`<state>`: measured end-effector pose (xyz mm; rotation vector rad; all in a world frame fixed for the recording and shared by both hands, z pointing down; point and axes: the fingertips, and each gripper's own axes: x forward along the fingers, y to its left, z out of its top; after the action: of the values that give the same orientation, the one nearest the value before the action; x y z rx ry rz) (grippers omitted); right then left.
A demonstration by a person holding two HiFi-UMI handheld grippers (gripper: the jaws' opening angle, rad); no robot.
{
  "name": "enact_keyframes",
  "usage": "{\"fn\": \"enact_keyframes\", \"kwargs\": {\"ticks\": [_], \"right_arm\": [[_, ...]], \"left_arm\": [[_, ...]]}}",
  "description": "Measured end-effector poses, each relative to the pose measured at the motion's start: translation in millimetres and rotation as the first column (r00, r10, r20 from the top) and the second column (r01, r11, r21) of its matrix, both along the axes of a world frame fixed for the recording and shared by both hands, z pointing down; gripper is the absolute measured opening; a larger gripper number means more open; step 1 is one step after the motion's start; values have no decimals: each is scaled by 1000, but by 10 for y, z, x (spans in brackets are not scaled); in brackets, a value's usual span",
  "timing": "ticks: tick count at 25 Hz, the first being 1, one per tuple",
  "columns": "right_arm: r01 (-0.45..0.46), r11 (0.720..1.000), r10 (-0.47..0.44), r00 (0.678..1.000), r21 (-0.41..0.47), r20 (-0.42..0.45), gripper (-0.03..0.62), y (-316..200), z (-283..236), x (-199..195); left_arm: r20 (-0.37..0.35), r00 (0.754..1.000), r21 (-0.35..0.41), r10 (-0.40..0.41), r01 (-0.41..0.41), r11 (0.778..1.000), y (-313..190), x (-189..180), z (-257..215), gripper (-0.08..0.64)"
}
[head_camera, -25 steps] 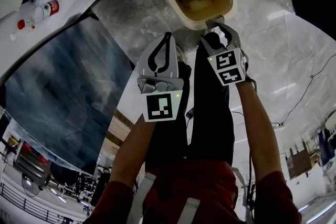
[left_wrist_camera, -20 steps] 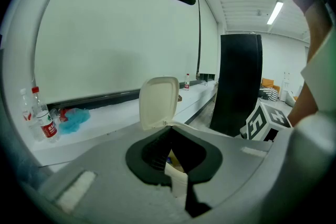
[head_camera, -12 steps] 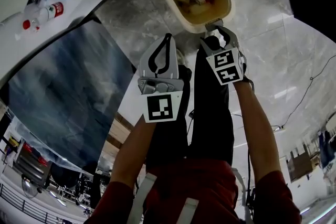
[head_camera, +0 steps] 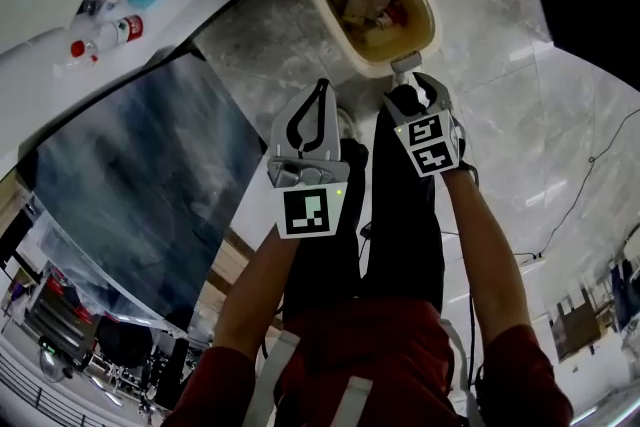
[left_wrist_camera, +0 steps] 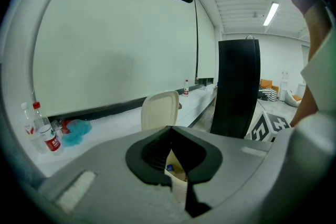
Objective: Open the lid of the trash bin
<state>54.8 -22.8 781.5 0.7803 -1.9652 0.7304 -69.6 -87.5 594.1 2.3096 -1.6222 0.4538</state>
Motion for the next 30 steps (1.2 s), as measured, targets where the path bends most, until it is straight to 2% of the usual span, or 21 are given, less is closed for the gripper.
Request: {"fn": "enact_keyframes", "kwargs": {"ticks": [7,16,22,30], "right_arm": [[22,999,-22,1000,35,1,275,212,-458,72],[-104,982,93,993,160,77,275,153,-1510,11],[-168,943,133,982,289,135,275,62,-2314,-77],[-213,869,139,972,447,191,275,122,-3402,-133]], "left_arm": [[-17,1000,39,7,-6,999,49,-37,-468,6],[-72,997,80,-37,42,996,216,-222,-1227,6],[-86,995,137,-52,63,989,289,-430,-1753,6],[-116,991,211,-72,96,973,485,-680,-2512,5]]}}
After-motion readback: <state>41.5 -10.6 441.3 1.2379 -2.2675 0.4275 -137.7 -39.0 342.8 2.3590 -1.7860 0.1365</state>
